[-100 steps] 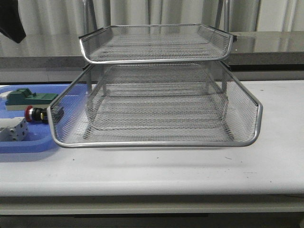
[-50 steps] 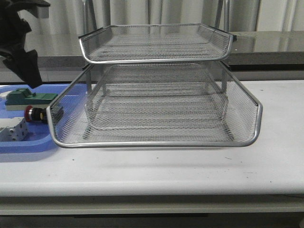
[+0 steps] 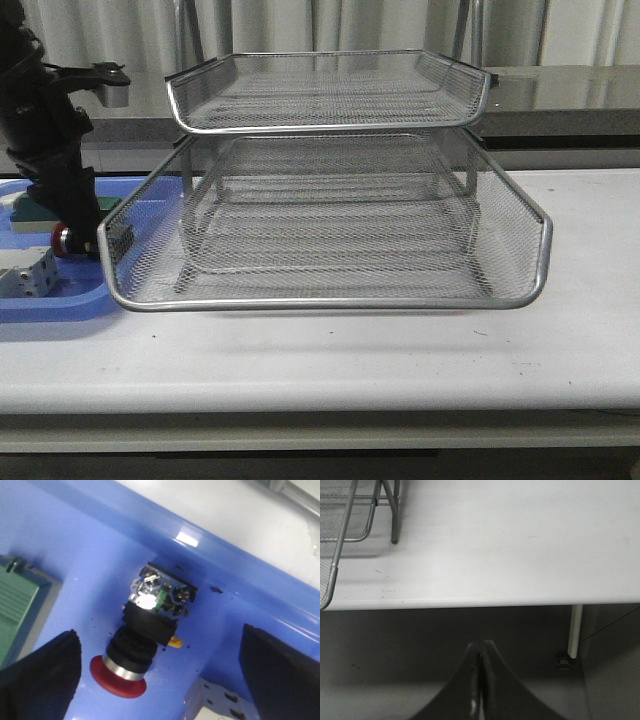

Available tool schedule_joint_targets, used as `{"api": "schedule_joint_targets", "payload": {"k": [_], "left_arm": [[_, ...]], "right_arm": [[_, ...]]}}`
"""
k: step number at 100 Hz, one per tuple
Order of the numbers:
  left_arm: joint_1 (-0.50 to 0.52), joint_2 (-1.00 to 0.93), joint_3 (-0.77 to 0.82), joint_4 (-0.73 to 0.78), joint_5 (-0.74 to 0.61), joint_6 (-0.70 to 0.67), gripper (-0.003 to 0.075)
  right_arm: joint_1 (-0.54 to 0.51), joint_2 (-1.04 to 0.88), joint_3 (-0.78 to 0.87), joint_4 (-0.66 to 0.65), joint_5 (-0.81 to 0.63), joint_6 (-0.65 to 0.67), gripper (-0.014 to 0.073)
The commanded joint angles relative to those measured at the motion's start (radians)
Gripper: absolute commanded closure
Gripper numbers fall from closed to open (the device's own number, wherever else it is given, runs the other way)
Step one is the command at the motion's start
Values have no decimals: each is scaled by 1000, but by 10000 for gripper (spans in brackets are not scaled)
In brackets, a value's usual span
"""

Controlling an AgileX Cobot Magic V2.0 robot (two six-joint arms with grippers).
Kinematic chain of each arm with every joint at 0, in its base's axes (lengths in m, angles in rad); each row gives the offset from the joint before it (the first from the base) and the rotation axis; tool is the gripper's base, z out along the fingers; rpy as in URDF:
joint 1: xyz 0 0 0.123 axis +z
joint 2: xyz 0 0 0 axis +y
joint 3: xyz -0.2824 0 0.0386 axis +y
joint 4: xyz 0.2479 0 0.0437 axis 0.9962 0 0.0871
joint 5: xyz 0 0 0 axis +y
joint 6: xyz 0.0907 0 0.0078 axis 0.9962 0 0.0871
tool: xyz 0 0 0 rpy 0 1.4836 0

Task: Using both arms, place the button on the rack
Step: 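Lower the left gripper and grasp the red push-button switch, then lift the button and carry it over the pulled-out middle tray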

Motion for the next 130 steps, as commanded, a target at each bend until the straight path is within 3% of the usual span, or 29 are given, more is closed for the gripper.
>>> {"api": "schedule_joint_targets", "payload": {"k": [1,80,92,107,130], "left_arm": [[-2,-41,-33,-32,-20,9,101],[-2,45,-33,-50,-47,35,109],[-2,45,-33,-50,-38,35,225],[-2,45,-33,-50,-31,35,474],[-2,38,-35,-50,-16,35,687]], "right_arm": [[1,8,-33,-18,-60,-1,662],[1,8,-33,-18,-60,-1,662],[1,8,-33,-18,-60,-1,662],[1,8,-33,-18,-60,-1,662],[1,8,-33,-18,-60,-1,662]]}}
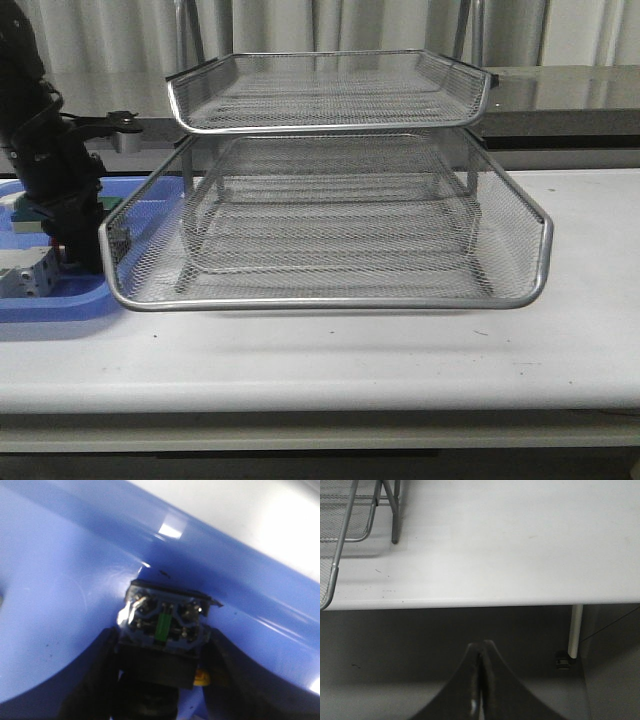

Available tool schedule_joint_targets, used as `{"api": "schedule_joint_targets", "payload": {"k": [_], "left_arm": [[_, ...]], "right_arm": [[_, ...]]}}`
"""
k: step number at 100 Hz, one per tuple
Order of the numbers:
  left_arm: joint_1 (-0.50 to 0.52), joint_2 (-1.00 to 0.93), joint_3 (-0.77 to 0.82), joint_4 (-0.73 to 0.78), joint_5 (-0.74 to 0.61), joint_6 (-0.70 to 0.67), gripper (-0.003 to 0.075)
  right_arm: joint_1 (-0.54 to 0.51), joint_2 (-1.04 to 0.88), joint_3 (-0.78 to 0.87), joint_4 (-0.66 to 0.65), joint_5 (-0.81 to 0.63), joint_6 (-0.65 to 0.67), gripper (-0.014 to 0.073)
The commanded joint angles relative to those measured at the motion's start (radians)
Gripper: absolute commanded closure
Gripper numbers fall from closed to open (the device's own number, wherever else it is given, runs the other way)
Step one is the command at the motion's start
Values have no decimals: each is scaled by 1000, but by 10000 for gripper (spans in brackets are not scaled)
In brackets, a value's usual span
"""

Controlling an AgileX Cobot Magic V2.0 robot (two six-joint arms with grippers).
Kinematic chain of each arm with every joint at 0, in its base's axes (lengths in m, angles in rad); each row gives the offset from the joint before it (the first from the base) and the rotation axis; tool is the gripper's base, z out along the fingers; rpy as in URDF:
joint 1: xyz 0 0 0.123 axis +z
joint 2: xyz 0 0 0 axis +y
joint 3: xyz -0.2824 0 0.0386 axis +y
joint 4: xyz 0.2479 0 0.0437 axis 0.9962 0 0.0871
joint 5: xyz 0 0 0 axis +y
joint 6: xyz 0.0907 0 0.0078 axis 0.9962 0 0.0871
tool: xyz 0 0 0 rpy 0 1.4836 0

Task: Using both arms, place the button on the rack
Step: 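Lift the button and carry it over the pulled-out middle tray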

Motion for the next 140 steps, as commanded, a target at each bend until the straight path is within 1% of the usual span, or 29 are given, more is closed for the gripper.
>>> {"api": "schedule_joint_targets", "payload": {"k": [1,14,34,41,45,53,74,90,104,125,140], "left_arm": [[-2,-61,-26,-16,-3,3,692],[0,-82,-48,-16,38,3,740],[0,-112,-165,-16,197,-14,741],[0,-123,-212,-16,244,-40,741],[0,-136,-230,-14,242,-63,741],[0,-166,-244,-10,242,-68,741],[0,-258,-242,22,242,-113,741],[0,-332,-239,20,242,-144,740],[-4,-423,-175,12,242,-148,741],[-9,-618,29,-20,242,-160,741],[-62,-749,163,-62,242,-160,741]], "right_arm": [[1,8,-33,-18,-60,-1,662],[1,8,-33,-18,-60,-1,662],[1,8,-33,-18,-60,-1,662],[1,8,-33,-18,-60,-1,662],[1,8,-33,-18,-60,-1,662],[1,8,-33,-18,-60,-1,662],[1,8,-33,-18,-60,-1,662],[1,8,-33,-18,-60,-1,662],[1,8,-33,-18,-60,-1,662],[1,8,-33,-18,-60,-1,662],[1,8,-33,-18,-60,-1,662]]}}
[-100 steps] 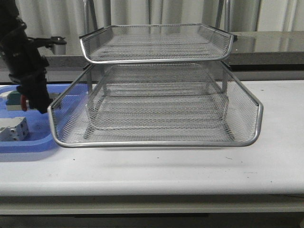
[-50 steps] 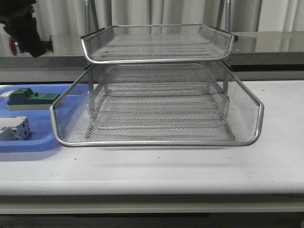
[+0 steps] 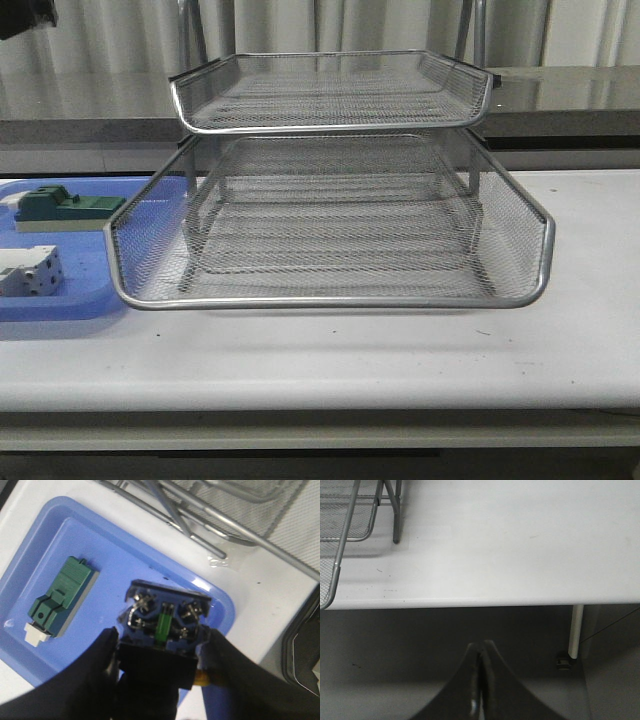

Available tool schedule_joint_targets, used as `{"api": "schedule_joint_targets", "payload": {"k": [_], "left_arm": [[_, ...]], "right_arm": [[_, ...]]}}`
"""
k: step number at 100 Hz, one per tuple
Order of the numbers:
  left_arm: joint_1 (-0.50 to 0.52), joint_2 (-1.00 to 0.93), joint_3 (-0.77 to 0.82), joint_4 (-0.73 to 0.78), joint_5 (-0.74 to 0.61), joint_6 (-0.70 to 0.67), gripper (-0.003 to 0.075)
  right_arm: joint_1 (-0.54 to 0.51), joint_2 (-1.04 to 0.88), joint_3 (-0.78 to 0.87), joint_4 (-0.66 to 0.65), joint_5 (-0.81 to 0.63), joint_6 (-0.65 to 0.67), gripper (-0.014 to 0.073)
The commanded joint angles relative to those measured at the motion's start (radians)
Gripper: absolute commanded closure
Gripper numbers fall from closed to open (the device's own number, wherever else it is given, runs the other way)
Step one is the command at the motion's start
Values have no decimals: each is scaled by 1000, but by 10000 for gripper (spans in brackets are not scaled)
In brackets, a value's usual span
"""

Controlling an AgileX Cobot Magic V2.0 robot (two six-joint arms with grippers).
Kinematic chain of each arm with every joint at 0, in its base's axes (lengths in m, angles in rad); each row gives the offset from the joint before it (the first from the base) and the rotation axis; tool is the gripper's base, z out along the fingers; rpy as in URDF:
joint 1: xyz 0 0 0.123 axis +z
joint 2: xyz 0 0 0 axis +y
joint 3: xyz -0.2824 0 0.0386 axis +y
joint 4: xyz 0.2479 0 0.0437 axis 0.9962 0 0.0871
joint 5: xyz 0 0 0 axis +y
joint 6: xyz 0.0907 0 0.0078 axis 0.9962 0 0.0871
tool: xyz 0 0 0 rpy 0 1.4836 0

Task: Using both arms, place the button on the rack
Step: 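Lift the button and carry it over the pulled-out middle tray, then lower the button into the middle tray and open the left gripper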

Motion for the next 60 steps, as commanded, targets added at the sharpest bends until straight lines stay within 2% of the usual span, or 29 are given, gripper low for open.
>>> {"api": "schedule_joint_targets", "payload": {"k": [1,14,33,60], "left_arm": [[-41,-108,33,-71,14,-13,741],[-126,-159,105,-112,14,-13,741],[-307,-150,142,-127,-7,-13,741],[-500,-45,142,-127,-196,-13,741]], "right_arm": [[1,8,-33,-18,-60,-1,662],[1,8,-33,-18,-60,-1,662],[1,8,-33,-18,-60,-1,662],[1,8,-33,-18,-60,-1,662]]}}
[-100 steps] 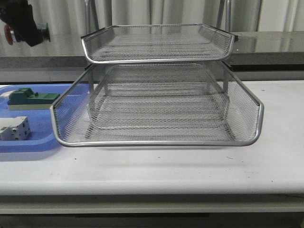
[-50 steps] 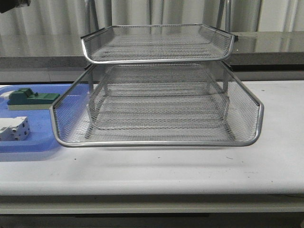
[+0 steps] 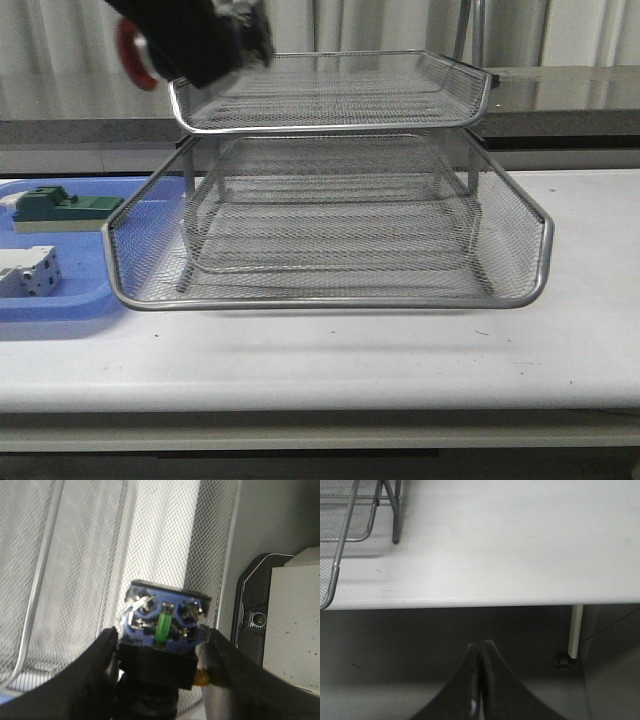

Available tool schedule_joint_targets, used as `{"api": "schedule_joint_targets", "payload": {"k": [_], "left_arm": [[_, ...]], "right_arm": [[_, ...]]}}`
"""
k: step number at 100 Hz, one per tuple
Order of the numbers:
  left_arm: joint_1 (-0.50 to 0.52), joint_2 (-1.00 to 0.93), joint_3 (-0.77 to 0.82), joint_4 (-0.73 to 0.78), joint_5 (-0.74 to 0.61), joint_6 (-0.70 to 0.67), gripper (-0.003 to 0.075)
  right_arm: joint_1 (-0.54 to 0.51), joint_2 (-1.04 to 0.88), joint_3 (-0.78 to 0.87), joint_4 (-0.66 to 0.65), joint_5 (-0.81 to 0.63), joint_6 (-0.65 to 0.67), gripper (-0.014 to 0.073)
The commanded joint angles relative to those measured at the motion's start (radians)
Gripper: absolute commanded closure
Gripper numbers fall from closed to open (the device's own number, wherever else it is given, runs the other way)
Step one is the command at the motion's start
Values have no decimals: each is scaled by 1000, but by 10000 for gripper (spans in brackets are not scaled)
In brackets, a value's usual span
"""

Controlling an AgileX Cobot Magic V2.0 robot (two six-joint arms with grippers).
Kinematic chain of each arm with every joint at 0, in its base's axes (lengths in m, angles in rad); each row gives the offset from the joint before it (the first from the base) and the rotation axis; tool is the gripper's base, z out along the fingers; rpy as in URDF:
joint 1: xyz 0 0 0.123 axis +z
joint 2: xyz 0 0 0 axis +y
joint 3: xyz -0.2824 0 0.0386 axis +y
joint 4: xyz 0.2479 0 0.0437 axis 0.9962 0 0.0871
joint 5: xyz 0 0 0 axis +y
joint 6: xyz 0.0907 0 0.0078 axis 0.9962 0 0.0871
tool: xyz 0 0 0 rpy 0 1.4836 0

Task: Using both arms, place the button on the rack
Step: 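Lower the button into the middle tray and open the left gripper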

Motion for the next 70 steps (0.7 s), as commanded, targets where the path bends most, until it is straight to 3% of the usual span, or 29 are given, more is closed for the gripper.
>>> {"api": "schedule_joint_targets", "payload": {"k": [1,19,51,61,70], "left_arm": [[-49,9,-22,-37,-116,-10,741],[-92,104,-22,-35,-232,-10,741],[-98,209,-22,-31,-257,-10,734],[-98,209,-22,-31,-257,-10,652],[-98,209,-24,-31,-257,-10,486]], "right_arm": [[1,8,-33,-18,-60,-1,662],[1,8,-33,-18,-60,-1,662],[1,8,-33,-18,-60,-1,662],[1,8,-33,-18,-60,-1,662],[1,8,-33,-18,-60,-1,662]]}}
